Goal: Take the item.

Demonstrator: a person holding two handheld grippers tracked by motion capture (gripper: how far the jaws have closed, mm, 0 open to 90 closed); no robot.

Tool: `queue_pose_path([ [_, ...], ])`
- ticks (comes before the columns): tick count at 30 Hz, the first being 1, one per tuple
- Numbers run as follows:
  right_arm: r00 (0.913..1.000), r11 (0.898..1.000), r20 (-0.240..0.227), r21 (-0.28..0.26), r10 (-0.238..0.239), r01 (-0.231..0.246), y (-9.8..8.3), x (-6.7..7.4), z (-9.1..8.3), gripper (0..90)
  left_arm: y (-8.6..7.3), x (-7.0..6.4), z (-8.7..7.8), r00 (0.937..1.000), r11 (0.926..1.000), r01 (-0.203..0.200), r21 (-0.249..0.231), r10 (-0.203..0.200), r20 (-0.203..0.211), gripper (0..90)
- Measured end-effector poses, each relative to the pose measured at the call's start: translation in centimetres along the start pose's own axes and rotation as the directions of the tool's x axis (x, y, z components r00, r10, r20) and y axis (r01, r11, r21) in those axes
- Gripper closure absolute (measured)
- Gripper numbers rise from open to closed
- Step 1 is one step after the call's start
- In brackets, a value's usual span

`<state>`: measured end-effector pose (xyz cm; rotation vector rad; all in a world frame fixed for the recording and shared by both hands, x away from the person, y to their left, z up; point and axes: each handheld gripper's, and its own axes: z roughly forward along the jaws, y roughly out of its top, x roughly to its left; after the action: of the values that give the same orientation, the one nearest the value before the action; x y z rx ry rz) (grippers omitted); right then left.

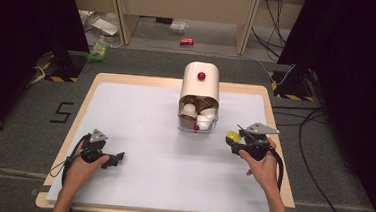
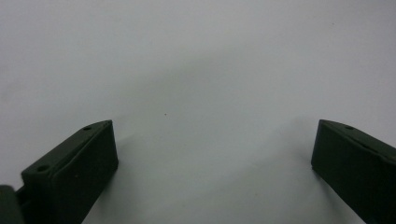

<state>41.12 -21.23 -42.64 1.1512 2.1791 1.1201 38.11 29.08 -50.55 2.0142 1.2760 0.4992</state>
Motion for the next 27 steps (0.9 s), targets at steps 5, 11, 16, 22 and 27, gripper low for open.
queue_pose_path([
  [5,1.0000,1.000,0.004,0.028,0.003,-0.003,-0.7,-0.2,0.7,40.7,0.0,0.0,0.0,1.0000,1.0000,0.001,-0.001,-0.001,0.000,0.0],
  [11,1.0000,0.999,0.002,0.041,-0.001,0.001,-0.9,-0.2,1.1,40.7,0.0,0.0,0.0,1.0000,1.0000,0.002,-0.001,-0.002,0.001,0.0],
  [16,1.0000,0.998,0.001,0.058,-0.005,0.005,-1.2,-0.1,1.6,40.7,0.0,0.0,0.0,1.0000,1.0000,0.001,-0.001,-0.001,0.000,0.0],
  [22,0.9999,0.996,-0.004,0.084,-0.011,0.012,-1.6,0.1,2.2,40.7,0.0,0.0,0.0,1.0000,1.0000,0.001,-0.001,-0.001,0.000,0.0],
  [27,0.9999,0.996,-0.007,0.093,-0.013,0.014,-1.8,0.1,2.5,40.7,0.0,0.0,0.0,1.0000,1.0000,0.001,-0.001,-0.001,0.000,0.0],
])
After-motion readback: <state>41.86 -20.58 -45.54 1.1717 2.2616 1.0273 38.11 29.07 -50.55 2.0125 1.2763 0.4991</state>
